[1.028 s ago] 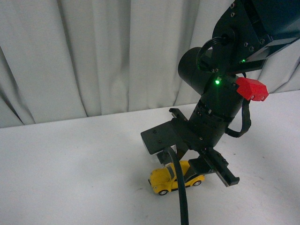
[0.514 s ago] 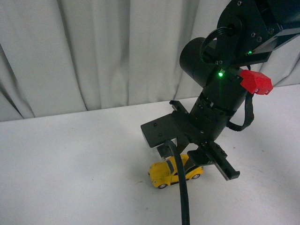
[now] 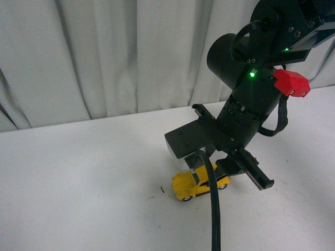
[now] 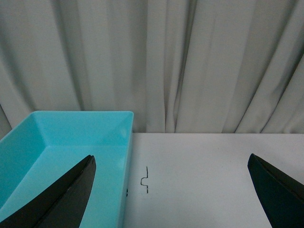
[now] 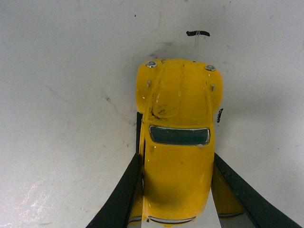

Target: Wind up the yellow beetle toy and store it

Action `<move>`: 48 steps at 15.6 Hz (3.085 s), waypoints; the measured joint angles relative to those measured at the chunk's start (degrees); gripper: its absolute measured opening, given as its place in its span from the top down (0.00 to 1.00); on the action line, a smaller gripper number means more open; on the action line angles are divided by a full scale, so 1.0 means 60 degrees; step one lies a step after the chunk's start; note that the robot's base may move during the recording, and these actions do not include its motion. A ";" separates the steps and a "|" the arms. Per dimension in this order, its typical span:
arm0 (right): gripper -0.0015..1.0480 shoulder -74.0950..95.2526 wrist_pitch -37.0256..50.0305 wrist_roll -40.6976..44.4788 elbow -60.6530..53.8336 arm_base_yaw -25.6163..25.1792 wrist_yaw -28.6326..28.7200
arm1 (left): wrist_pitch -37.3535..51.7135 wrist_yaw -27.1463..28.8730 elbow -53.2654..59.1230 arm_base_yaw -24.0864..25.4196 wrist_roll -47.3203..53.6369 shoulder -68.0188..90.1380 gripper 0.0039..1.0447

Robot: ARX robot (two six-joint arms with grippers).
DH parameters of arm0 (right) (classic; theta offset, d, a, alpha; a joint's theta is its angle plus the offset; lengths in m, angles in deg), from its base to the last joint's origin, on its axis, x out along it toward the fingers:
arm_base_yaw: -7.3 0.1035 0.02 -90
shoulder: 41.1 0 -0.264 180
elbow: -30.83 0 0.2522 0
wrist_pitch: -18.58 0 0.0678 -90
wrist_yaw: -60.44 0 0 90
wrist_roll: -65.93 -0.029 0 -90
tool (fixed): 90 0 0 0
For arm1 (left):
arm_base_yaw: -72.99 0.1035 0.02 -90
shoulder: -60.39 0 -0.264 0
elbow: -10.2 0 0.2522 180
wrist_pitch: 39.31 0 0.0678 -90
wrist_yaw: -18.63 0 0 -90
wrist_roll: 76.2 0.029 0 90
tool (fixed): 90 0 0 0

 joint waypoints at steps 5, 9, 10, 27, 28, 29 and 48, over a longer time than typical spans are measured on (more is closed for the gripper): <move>0.67 -0.0066 0.0171 0.0310 -0.0208 -0.0332 0.0022 | 0.0000 0.0000 0.0000 0.0000 0.0000 0.0000 0.06; 0.67 -0.0153 0.0379 0.0430 -0.0477 -0.0743 0.0077 | -0.0004 0.0000 0.0000 0.0000 0.0000 0.0000 0.06; 0.67 -0.0178 0.0426 0.0506 -0.0543 -0.0849 0.0102 | 0.0004 0.0000 0.0000 0.0000 0.0000 0.0000 0.06; 0.67 -0.0616 0.0619 0.0994 -0.1217 -0.2623 0.0036 | 0.0004 0.0000 0.0000 0.0000 0.0000 0.0000 0.06; 0.59 -0.0612 0.0692 0.1002 -0.1217 -0.2619 0.0051 | 0.0004 0.0000 0.0000 0.0000 0.0000 0.0000 0.06; 0.48 -0.0466 0.0812 0.1100 -0.1260 -0.2612 -0.0262 | 0.0004 0.0000 0.0000 0.0000 0.0000 0.0000 0.06; 0.07 -0.0364 0.0780 0.1169 -0.1435 -0.2623 -0.0375 | 0.0000 0.0000 0.0000 0.0000 0.0000 0.0000 0.06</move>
